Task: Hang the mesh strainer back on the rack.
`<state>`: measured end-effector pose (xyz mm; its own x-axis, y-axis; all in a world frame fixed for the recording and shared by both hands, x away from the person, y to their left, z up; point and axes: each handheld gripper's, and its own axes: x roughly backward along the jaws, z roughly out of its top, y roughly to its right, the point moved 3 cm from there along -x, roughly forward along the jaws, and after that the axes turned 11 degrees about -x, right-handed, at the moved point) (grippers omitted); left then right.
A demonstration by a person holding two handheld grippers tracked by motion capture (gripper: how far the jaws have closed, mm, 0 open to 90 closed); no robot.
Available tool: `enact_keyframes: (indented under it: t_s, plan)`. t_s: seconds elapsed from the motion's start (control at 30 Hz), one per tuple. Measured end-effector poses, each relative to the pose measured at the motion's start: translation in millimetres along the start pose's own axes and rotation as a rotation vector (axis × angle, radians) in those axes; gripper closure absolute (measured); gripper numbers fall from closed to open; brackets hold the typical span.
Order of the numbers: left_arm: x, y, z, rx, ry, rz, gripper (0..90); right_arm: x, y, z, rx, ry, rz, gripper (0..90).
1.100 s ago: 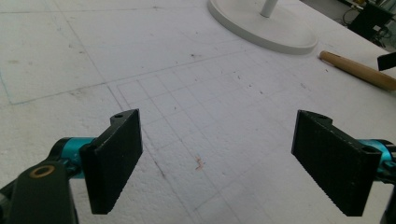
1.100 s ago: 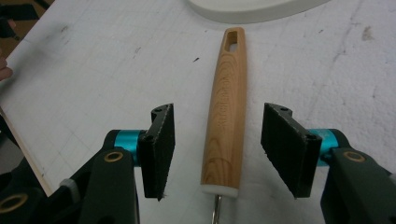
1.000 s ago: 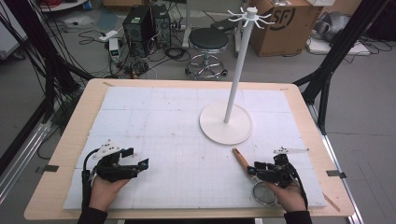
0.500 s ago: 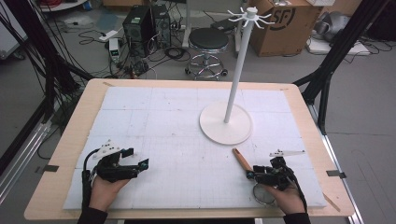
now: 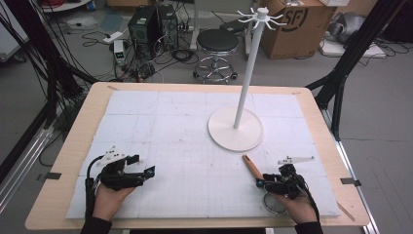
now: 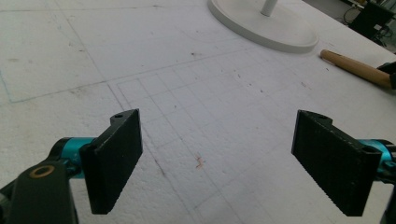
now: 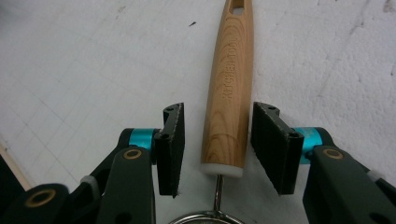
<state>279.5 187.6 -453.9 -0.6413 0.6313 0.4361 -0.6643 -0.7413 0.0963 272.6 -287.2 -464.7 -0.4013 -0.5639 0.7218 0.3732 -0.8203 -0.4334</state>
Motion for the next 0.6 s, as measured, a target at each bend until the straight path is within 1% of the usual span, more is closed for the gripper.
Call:
enact_keyframes:
  t_s: [0.07, 0.3, 0.5, 0.6]
  plan:
    - [0.0, 0.0, -0.1, 0.0, -0.001, 0.0, 16.9, -0.9, -1.8, 1.2, 0.015, -0.012, -0.014, 54.1]
    - [1.0, -0.5, 0.0, 0.002, 0.002, 0.005, 16.9, -2.2, -5.6, 5.1, 0.037, -0.05, -0.044, 55.2]
    - [1.3, -0.4, 0.2, 0.004, 0.004, 0.003, 16.9, -3.9, -10.4, 10.3, 0.071, -0.106, -0.094, 56.0]
    - [1.4, -0.4, 0.2, 0.002, 0.003, 0.001, 16.9, -5.2, -12.8, 11.5, 0.081, -0.121, -0.118, 56.3]
